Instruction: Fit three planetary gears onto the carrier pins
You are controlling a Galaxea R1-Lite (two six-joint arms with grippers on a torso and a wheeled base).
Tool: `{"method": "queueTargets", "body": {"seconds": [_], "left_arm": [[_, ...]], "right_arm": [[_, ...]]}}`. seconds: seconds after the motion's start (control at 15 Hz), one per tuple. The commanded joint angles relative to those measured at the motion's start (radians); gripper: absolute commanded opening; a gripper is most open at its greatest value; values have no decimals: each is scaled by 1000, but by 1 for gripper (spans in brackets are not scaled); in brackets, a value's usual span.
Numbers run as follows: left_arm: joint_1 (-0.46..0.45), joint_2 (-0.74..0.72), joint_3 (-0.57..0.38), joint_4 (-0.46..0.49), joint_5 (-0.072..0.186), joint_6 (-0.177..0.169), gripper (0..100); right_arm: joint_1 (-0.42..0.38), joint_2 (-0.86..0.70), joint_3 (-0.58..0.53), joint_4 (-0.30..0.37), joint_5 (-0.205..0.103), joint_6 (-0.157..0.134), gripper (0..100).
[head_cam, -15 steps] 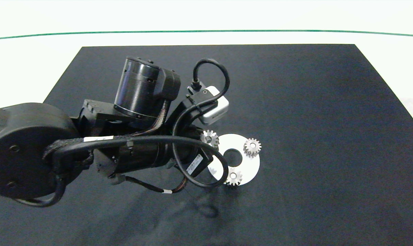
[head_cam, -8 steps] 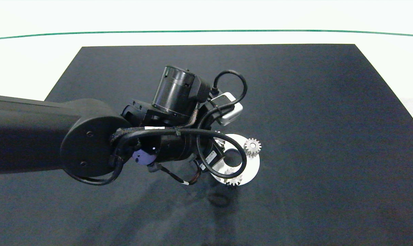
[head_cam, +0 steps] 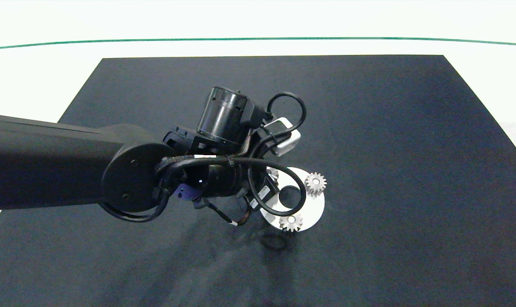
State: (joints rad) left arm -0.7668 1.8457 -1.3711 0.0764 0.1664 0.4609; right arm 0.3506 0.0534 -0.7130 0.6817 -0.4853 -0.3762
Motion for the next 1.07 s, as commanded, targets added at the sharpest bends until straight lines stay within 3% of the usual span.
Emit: {"method": "queueTargets", "body": {"seconds": [0.07, 1.07], "left_arm": [[-2, 12, -5, 0, 1, 2, 10], [11, 49, -46, 0, -1, -4, 10]], "right_arm": [[1, -1, 0, 4, -2, -3, 100], [2, -7, 0, 4, -2, -3, 100]]}}
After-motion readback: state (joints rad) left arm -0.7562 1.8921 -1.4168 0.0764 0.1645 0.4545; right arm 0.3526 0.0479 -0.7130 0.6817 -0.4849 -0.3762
